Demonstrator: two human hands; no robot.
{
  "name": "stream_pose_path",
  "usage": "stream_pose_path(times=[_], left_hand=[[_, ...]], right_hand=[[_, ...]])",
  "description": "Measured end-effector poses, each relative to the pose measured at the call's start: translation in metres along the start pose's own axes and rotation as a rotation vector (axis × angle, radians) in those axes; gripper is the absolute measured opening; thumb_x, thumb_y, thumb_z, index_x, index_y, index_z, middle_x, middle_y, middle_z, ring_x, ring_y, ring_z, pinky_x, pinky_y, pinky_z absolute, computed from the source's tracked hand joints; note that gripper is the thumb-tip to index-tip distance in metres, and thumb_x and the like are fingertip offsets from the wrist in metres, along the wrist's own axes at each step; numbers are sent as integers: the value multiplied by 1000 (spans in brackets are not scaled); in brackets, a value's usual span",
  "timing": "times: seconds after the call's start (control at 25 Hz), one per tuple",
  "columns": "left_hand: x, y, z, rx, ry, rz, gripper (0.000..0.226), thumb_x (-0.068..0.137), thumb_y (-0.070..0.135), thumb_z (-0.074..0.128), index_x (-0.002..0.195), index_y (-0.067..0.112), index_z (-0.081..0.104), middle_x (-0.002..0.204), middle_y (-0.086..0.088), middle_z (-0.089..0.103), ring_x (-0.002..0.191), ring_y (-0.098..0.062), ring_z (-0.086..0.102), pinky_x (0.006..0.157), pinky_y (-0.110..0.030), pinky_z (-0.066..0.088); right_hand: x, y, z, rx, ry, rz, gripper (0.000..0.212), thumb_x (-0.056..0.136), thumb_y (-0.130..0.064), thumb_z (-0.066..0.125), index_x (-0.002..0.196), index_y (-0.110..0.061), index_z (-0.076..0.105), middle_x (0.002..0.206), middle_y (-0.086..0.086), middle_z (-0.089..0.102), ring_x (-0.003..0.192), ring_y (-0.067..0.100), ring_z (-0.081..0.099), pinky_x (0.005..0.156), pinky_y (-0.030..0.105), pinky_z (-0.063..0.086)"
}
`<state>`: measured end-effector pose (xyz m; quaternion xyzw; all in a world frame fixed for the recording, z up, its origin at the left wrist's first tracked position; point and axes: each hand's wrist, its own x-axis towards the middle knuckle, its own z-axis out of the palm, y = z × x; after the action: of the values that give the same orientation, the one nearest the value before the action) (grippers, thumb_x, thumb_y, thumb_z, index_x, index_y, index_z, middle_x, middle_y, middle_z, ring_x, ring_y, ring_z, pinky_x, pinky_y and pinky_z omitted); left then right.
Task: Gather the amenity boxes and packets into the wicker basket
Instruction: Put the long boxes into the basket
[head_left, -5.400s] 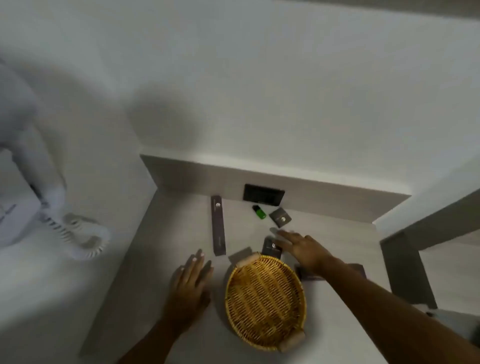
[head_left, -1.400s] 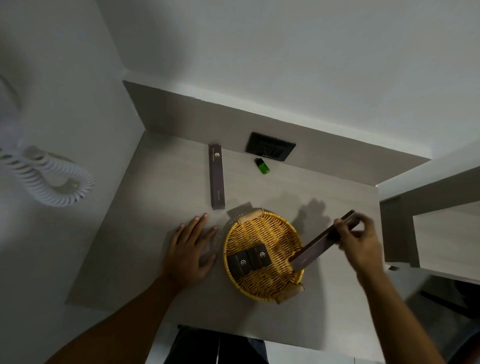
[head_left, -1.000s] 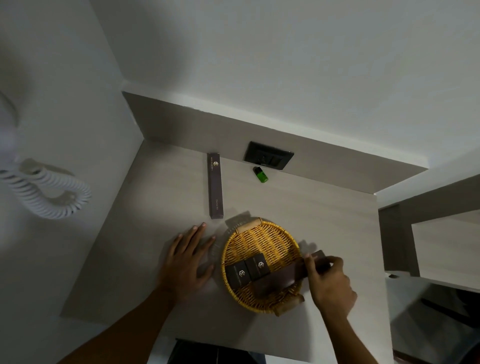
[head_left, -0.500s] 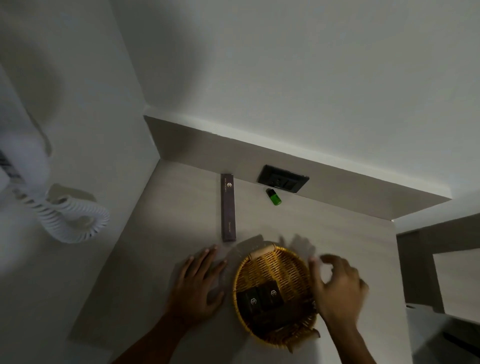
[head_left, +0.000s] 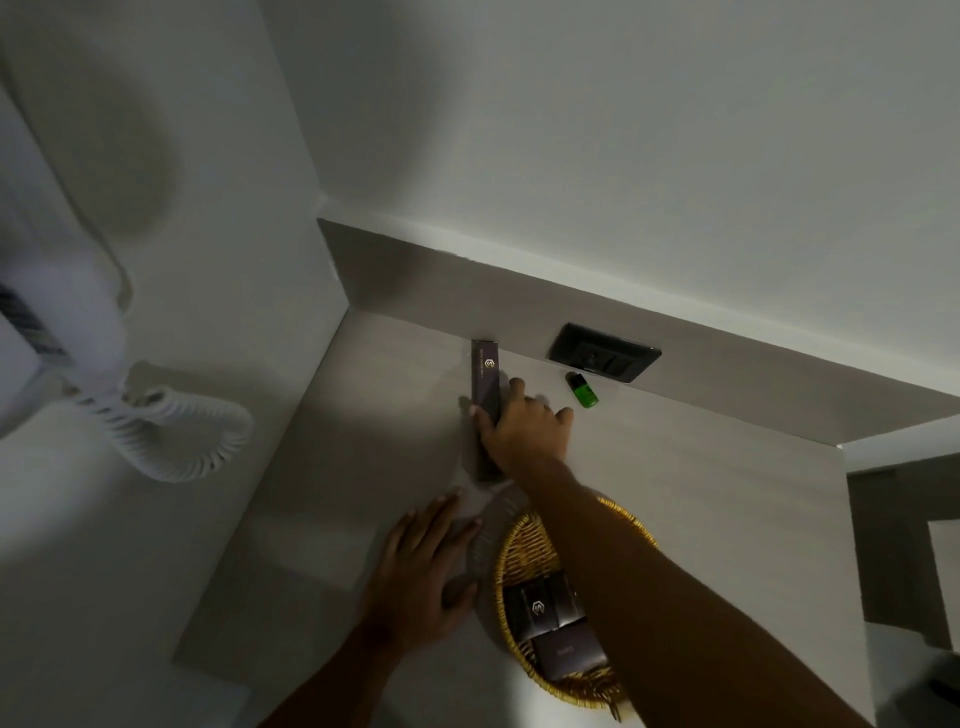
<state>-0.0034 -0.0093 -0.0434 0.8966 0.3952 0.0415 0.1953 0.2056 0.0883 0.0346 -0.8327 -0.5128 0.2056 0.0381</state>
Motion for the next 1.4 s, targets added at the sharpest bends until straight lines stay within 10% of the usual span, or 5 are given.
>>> stream_pose_path(times=[0.16,0.32,0.68,1.0,1.4], left_hand=[[0,1,-2,9,1,1,75,87,62,52,153,35,30,168,1,15,155,-19,13,121,-46,18],[1,3,-3,9,19,-4,72,86,61,54,151,34,36,168,1,18,155,-18,13,122,-44,17],[3,4,-5,22,5,-4,71,80,58,58,146,35,43,164,-2,28,149,-22,30,117,-43,23],[2,3,-6,29,16,21,71,84,60,53,148,32,43,164,-5,27,151,-22,25,118,-47,27],[3,3,-6,54,46,35,72,83,58,57,148,30,43,163,-6,30,150,-24,28,116,-47,29]], right_hand=[[46,11,-23,-269,-36,-474,75,87,-17,60,150,-25,19,155,15,25,134,38,32,105,55,33],[65,18,-40,-784,-27,-874,59,92,-13,53,146,-22,32,161,12,15,140,37,27,106,50,32],[-42,83,-115,-296,404,-613,40,86,-18,67,125,-23,60,128,7,58,114,31,50,88,45,41],[-124,173,-82,-339,135,-341,50,71,-8,82,116,-24,69,115,7,66,94,29,57,69,41,49],[-110,142,-40,-363,-51,-362,52,80,-27,73,130,-30,57,134,8,53,118,30,53,89,44,49]])
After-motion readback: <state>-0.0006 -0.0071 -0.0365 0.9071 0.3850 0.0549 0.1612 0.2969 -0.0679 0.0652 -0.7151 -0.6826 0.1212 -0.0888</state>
